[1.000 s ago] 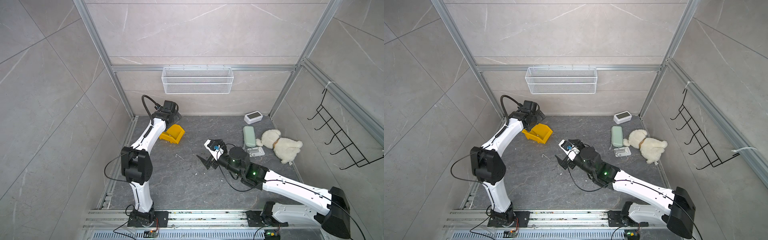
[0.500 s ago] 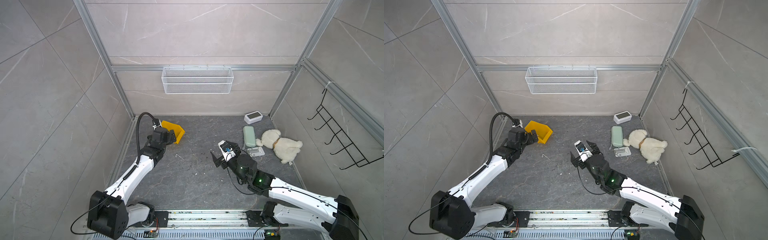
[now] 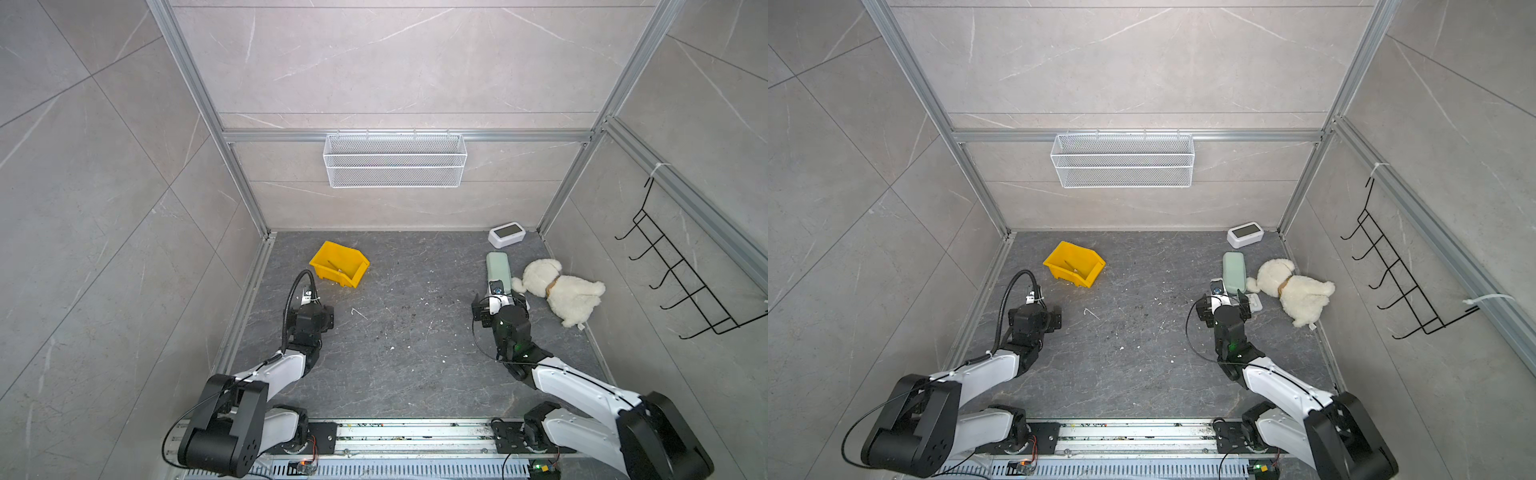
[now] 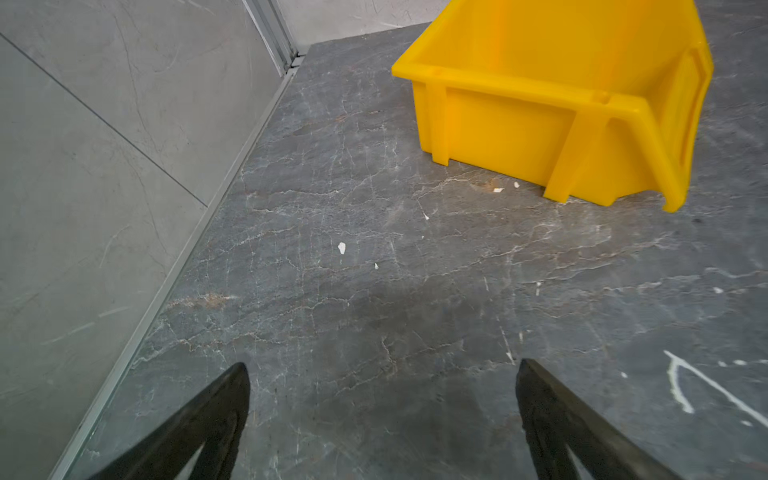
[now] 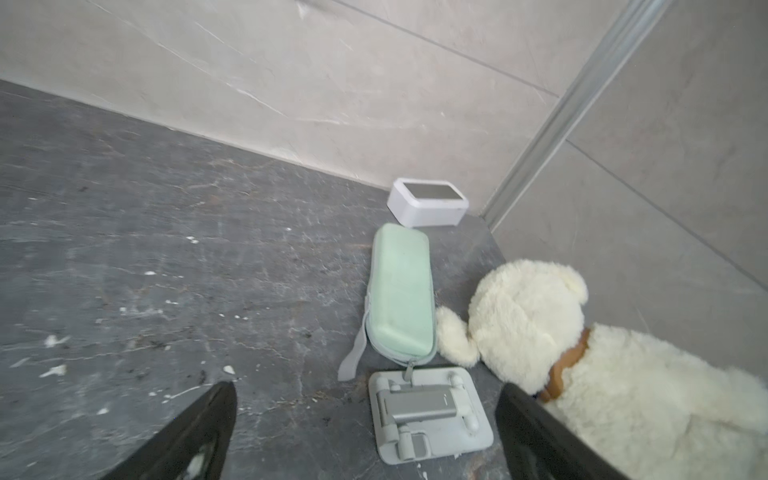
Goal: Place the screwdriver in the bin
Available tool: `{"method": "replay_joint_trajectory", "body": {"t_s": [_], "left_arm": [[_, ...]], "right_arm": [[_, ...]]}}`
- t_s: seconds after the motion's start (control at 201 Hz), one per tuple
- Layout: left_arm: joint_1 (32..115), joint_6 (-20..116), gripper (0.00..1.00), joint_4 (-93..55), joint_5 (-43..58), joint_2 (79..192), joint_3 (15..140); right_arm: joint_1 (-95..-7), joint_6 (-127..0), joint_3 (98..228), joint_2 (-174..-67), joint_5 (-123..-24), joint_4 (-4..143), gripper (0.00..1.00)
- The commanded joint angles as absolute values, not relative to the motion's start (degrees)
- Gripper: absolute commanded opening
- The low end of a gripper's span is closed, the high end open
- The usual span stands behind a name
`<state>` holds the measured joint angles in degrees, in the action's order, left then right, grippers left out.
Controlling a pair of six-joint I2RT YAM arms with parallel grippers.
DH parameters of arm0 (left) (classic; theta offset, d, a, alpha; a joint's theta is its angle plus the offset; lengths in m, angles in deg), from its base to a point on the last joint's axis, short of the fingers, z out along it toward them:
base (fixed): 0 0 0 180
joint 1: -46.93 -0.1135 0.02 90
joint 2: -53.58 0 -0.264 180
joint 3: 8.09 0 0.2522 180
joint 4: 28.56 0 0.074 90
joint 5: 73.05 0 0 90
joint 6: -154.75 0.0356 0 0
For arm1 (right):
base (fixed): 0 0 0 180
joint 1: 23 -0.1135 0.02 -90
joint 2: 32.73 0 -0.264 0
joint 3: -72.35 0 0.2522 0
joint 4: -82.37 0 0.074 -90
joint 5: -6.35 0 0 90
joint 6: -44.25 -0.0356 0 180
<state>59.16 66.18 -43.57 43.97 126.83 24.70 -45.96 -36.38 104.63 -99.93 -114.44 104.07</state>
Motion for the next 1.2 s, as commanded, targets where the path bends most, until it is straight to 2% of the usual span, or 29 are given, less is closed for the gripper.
{"method": "replay_joint_trajectory", "body": {"t_s": [0.0,0.055,0.129,0.224,0.328,0.363,0.398,0.433,0.482,0.552,1.199], "left_arm": [[57.4,71.6,1.0,-57.7,42.9,129.5,24.3],[55.9,71.4,1.0,-60.9,42.7,130.8,24.1],[52.5,68.0,1.0,-56.6,38.1,130.0,25.5],[49.0,64.5,1.0,-65.8,34.6,133.5,22.4],[47.4,64.3,1.0,-74.6,32.7,141.0,22.1],[47.4,63.7,1.0,-70.3,32.2,140.2,23.5],[47.3,63.1,1.0,-63.8,31.7,139.1,25.6],[46.5,63.2,1.0,-66.7,30.7,140.5,25.4],[45.9,62.6,1.0,-64.9,29.9,139.8,25.8],[45.8,62.7,1.0,-65.7,30.0,140.1,25.6],[45.8,62.7,1.0,-65.0,30.0,139.7,25.5]], "right_arm": [[-42.0,-41.2,101.5,-107.9,-113.8,120.3,0.99],[-40.1,-42.2,100.4,-113.1,-112.9,126.6,0.99],[-38.1,-42.7,100.2,-117.6,-110.0,132.9,1.0],[-36.1,-44.5,102.8,-114.9,-105.4,122.4,1.0],[-32.4,-45.0,103.3,-119.9,-96.3,125.6,0.99],[-31.9,-44.6,103.7,-121.2,-94.5,128.0,0.99],[-31.5,-44.9,105.3,-119.5,-93.3,121.9,0.99],[-30.6,-45.3,106.6,-119.0,-91.2,117.6,0.99],[-29.6,-45.7,106.5,-120.5,-89.4,120.9,0.99],[-29.5,-45.6,107.1,-119.3,-89.2,117.4,0.99],[-29.5,-45.6,106.9,-119.8,-89.5,118.7,0.99]]}}
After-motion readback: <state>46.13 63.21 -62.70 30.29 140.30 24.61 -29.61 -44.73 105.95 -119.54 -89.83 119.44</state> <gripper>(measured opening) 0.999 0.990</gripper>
